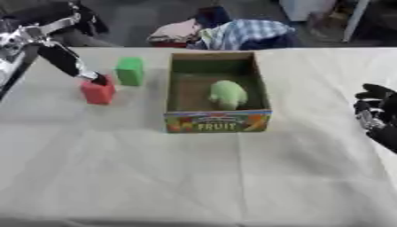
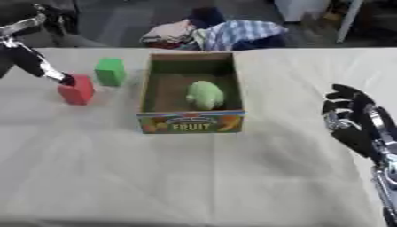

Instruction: Pick up objects on the table and place them in the box.

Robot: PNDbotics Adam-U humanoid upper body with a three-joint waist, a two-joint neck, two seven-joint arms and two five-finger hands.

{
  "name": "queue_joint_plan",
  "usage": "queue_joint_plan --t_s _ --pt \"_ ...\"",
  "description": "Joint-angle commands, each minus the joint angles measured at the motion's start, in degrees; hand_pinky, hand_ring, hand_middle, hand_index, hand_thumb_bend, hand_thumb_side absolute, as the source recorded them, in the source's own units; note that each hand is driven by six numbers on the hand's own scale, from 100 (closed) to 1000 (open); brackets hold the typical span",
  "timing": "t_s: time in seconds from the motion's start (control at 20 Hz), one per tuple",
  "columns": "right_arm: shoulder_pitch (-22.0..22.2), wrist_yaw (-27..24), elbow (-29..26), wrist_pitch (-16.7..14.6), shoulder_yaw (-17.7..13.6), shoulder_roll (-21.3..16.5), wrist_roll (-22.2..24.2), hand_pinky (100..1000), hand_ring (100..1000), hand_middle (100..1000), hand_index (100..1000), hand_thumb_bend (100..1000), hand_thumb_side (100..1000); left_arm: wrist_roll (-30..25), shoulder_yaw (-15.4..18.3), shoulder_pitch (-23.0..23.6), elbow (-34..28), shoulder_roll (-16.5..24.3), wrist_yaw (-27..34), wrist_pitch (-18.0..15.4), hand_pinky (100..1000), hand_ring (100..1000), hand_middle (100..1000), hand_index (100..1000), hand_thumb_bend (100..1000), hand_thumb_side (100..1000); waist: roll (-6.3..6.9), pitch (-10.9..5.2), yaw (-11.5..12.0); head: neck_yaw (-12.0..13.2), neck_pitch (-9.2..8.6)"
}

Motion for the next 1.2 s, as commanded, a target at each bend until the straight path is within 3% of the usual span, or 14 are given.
queue_joint_plan --t_s 0.05,0.45,1.2 --pt "-0.75 -0.41 -0.46 -0.13 -0.25 -1.29 0.00 608 717 728 885 100 442 -0.11 1.93 -2.20 5.55 0.54 -4.12 -0.68 734 679 677 772 822 346 -0.09 -0.55 -0.23 -0.11 0.07" --pt "-0.91 -0.55 -0.42 -0.20 -0.26 -1.26 0.08 608 717 728 885 100 443 5.13 5.12 -5.23 16.77 -2.91 -13.78 -2.54 733 668 658 754 793 290 -0.21 -0.14 -1.30 -0.21 -0.08" --pt "-1.86 -0.82 -0.52 -0.38 -0.12 -0.83 0.39 608 717 728 885 100 453 13.67 8.57 -6.43 24.73 -5.54 -21.51 -1.44 723 650 634 732 659 187 -0.09 1.68 -4.05 0.25 -1.28"
